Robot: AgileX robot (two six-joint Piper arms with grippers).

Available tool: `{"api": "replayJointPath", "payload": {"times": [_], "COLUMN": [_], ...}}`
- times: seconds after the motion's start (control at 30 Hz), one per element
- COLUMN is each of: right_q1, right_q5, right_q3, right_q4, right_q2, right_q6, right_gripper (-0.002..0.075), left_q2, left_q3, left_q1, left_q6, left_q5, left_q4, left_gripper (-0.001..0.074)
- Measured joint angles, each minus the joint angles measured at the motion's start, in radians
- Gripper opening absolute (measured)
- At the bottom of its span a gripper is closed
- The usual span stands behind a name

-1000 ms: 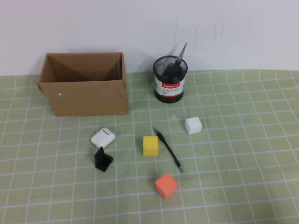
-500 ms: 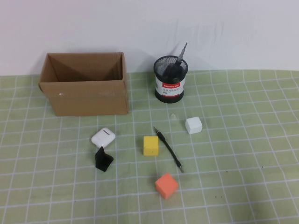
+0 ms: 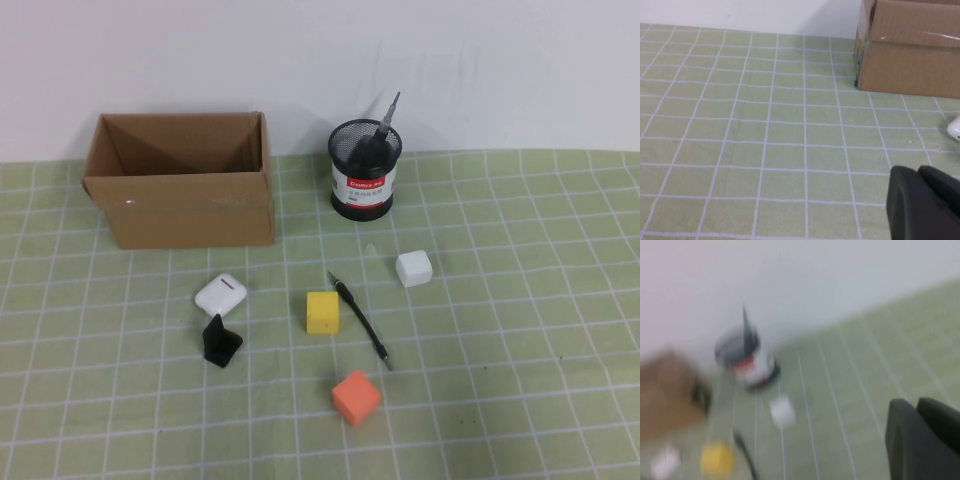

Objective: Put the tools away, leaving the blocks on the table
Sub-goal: Pick up the long Screwdriver from the table

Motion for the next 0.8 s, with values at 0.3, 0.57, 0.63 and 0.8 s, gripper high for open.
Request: {"api": "replayJointPath", "payload": {"times": [0.3, 0.57, 0.63, 0.8], "right_q1": [0.0, 0.139, 0.204, 0.379], "right_q5": [0.445, 0.483, 0.483, 0.485], "right_q3": [-0.455, -0.713, -0.77, -0.938], "right_q4": [-0.177, -0.241, -0.27, -0.361], "right_q2": [0.612, 1.025, 1.111, 1.325], "right_q6": [-0.034, -0.033, -0.01, 0.053], "right_gripper": [-0.0008, -0.0008, -0.0008, -0.0008], "left_q2": [0.0, 0.0, 0.0, 0.0], "left_q3": [0.0, 0.0, 0.0, 0.0], "left_q1": [0.0, 0.0, 0.0, 0.0], "left_q6": [-0.002, -0.002, -0.002, -0.002], "left_q5": [0.0, 0.0, 0.0, 0.0], "left_q4": [0.0, 0.0, 0.0, 0.0], "left_gripper": [-0.0003, -0.0003, -0.0003, -0.0003]}}
